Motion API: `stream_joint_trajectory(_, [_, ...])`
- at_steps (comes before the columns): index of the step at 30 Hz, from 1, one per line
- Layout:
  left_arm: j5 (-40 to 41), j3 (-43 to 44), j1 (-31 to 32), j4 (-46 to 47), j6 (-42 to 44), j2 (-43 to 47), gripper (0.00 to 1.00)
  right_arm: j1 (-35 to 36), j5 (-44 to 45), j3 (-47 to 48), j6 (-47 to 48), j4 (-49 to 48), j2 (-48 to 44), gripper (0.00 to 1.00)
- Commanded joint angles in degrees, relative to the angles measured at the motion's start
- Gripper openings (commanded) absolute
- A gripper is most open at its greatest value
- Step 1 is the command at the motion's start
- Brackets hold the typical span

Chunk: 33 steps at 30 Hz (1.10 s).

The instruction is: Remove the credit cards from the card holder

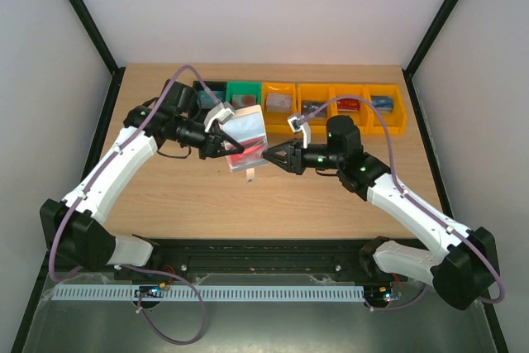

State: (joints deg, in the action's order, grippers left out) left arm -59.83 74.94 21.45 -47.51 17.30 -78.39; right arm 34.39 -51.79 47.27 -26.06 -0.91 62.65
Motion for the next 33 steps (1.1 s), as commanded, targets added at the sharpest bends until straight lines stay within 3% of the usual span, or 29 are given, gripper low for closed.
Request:
stream_joint_trajectory(1, [-1.6, -0.14, 0.08, 0.48, -0.16, 0.58, 0.02, 1.17, -0.49, -0.5, 0.8, -0.11, 0.77, 0.25])
stream_joint_trajectory(5, [-1.86, -0.19, 0.08, 0.48, -0.24, 0.13, 0.02, 1.5, -1.79, -0.9, 0.39, -0.98, 0.98, 0.23])
stream_joint_trajectory(12, [1.45, -1.12, 0.38, 1.91, -0.97, -0.34, 0.02, 1.69, -6.89, -1.36, 0.48, -2.3, 1.14, 0.11])
stream_joint_trajectory(20, [2.19, -2.27, 2.1, 2.59, -0.38, -1.05, 0.02, 3.99, -8.81, -2.15, -1.7, -8.86, 4.99, 0.11])
stream_joint_trajectory(26, [1.27, -3.0, 2.1, 2.46, 0.62, -1.06, 0.02, 4.02, -11.52, -5.38, -8.89, -21.27, 4.39, 0.17])
stream_joint_trajectory(30, [0.41, -3.47, 2.1, 2.85, 0.54, -1.2, 0.02, 4.1, -11.22, -5.63, -9.43, -21.51, 4.7, 0.03])
stream_joint_trajectory(33, [-2.23, -3.41, 1.91, 2.86, 0.84, -1.29, 0.02, 4.1, -10.74, -5.19, -9.79, -20.95, 4.83, 0.02])
